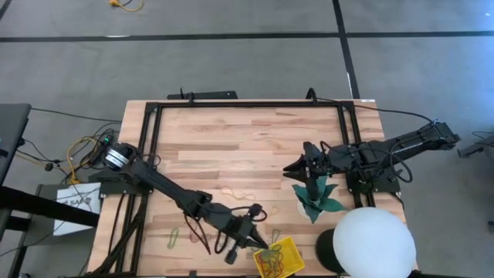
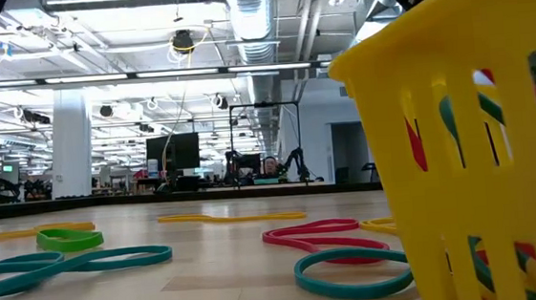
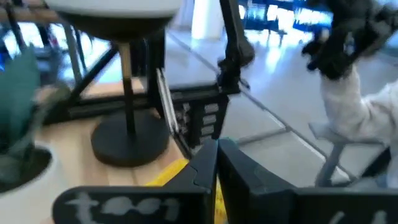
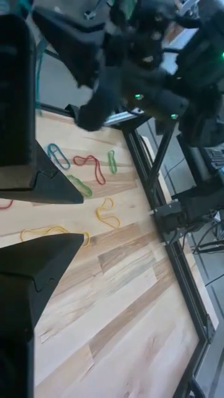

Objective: Pick and place items into bin
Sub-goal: Put the blue rubber band into the yellow bin, then put the yellow rubber band into the yellow bin

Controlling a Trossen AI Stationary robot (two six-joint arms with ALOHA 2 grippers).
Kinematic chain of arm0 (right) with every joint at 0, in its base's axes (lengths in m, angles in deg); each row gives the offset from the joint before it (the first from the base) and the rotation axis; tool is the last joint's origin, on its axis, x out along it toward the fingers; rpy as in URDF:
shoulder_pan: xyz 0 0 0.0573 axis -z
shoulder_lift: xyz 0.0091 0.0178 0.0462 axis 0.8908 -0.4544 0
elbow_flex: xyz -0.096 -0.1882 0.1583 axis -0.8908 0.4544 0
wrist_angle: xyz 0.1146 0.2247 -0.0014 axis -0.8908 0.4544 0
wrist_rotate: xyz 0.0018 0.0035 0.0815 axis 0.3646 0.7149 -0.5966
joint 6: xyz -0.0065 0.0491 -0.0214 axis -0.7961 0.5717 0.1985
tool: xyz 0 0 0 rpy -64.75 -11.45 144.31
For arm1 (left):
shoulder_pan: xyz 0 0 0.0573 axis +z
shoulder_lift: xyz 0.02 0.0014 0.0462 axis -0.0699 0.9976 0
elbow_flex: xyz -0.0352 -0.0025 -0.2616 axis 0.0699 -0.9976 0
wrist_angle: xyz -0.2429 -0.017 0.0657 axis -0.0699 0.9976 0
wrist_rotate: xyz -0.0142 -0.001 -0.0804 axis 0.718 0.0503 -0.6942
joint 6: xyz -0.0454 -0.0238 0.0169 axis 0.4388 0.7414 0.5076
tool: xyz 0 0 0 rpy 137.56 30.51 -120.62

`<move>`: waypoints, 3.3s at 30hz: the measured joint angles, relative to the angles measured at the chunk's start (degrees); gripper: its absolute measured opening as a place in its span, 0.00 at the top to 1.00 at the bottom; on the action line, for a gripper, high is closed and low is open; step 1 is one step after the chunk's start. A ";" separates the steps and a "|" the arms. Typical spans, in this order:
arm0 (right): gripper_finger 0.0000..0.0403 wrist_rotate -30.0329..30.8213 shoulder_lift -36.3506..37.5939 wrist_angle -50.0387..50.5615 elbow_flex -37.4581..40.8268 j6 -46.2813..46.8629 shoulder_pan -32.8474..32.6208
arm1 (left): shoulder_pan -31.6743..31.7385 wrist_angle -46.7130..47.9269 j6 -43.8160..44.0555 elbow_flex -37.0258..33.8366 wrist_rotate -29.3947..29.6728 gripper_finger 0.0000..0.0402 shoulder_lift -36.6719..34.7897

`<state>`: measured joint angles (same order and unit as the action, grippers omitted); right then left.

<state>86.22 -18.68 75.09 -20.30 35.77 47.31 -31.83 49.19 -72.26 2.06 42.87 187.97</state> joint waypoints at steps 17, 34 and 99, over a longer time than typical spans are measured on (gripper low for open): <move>0.80 0.00 0.04 0.34 0.02 0.00 0.04 | 0.01 28.49 -1.74 21.74 4.25 1.00 16.09; 0.80 0.00 0.02 0.90 0.02 0.00 0.04 | -0.80 33.89 -0.90 21.76 2.60 1.00 16.37; 0.80 0.30 -1.12 -4.91 0.06 -5.94 1.27 | -1.19 92.16 24.39 -5.23 45.14 0.82 -48.12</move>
<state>86.52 -19.80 70.18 -20.24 29.83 48.59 -33.02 141.35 -47.87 -3.17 88.01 139.85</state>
